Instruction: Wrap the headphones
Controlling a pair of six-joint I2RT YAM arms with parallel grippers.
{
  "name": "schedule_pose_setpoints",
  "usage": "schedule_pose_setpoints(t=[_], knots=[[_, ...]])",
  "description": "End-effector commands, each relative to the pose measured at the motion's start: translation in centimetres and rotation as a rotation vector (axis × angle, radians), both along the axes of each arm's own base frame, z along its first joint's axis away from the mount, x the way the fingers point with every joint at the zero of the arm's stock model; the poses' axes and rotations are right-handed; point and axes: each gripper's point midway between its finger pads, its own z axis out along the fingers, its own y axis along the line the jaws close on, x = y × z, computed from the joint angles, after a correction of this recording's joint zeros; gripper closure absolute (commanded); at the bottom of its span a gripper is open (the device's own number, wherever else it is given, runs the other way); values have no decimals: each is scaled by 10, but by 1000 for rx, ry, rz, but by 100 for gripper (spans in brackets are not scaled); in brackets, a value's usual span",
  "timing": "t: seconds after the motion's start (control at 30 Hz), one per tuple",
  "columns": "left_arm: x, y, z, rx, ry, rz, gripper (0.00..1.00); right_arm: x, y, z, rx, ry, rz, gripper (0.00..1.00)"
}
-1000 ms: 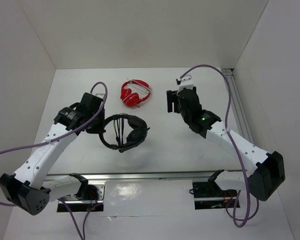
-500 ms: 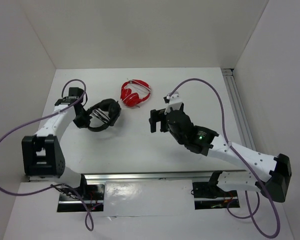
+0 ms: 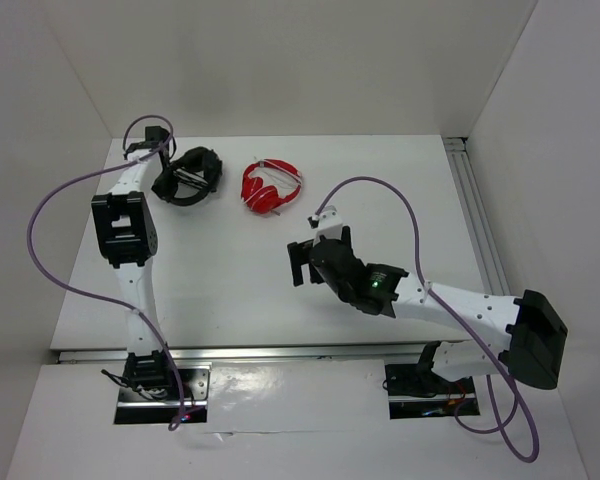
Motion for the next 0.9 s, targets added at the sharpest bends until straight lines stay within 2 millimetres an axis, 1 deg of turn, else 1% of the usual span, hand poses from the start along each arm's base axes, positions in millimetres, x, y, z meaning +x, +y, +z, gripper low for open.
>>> schedule_pose_setpoints(t=[0.0, 0.03, 0.07, 0.1, 0.13, 0.17, 0.2, 0.23, 0.27, 0.3, 0.33, 0.37, 0.4, 0.43, 0.47, 0.5, 0.53, 0.57, 0.6, 0.63, 0.67, 0.7, 0.73, 0.77, 0.8, 0.83, 0.87], knots=[[-5, 2, -1, -38, 27, 41, 96, 3, 4, 10, 59, -42, -18, 1], [-9, 1, -6, -45, 37, 56, 89, 2, 2, 10, 61, -44, -18, 1], [-19, -4, -19, -67, 78, 51, 83, 2, 2, 10, 61, -44, -18, 1], [-24, -6, -13, -80, 71, 56, 77, 1, 0, 11, 64, -45, -18, 1], [-29, -8, -11, -87, 70, 75, 70, 1, 0, 14, 81, -47, -22, 1], [-37, -11, -17, -99, 81, 72, 65, 1, 0, 14, 81, -47, -22, 1], [-40, -14, -14, -110, 73, 68, 60, -1, 2, 17, 92, -38, -20, 1], [-43, -16, 3, -119, 45, 62, 53, 0, 2, 25, 105, -45, -19, 1], [-44, -12, 10, -117, 24, 70, 18, -3, 3, 22, 98, -29, -2, 1], [-51, -17, 10, -137, 25, 63, 1, -4, 3, 29, 117, -31, -7, 1], [-54, -20, 17, -152, 15, 56, 0, -9, 7, 36, 137, -31, 18, 1], [-54, -23, 39, -156, -36, 37, 0, -13, 10, 40, 162, -21, 38, 1], [-62, -16, 43, -166, -41, 53, 0, -19, 14, 45, 189, -15, 65, 1], [-71, -20, 52, -177, -36, 50, 0, -25, 10, 47, 217, -15, 73, 1], [-79, -17, 81, -165, -88, 44, 0, -32, 15, 51, 257, -4, 98, 1], [-90, -19, 88, -165, -89, 44, 0, -34, 13, 52, 274, 0, 103, 1], [-101, -16, 99, -141, -98, 53, 0, -36, 11, 54, 288, 0, 100, 1], [-112, -8, 110, -109, -120, 75, 0, -37, 5, 55, 294, 5, 79, 1], [-130, -5, 130, -101, -164, 87, 0, -41, 5, 52, 280, 15, 87, 1], [-141, -6, 137, -109, -184, 89, 0, -41, 1, 55, 283, 14, 72, 1], [-143, -8, 147, -102, -237, 69, 0, -41, -5, 58, 274, 19, 52, 1], [-150, -4, 152, -80, -258, 48, 0, -44, -4, 58, 266, 25, 60, 1], [-167, -2, 150, -71, -264, 55, 0, -43, -6, 63, 261, 21, 51, 1], [-170, -7, 147, -114, -273, 21, 0, -46, -6, 65, 250, 28, 59, 1], [-175, -4, 135, -125, -250, -13, 0, -47, -11, 58, 205, 46, 47, 1], [-180, -7, 133, -153, -232, -15, 0, -47, -12, 64, 205, 46, 47, 1], [-184, -23, 128, -223, -213, -70, 0, -48, -13, 64, 197, 50, 46, 1]])
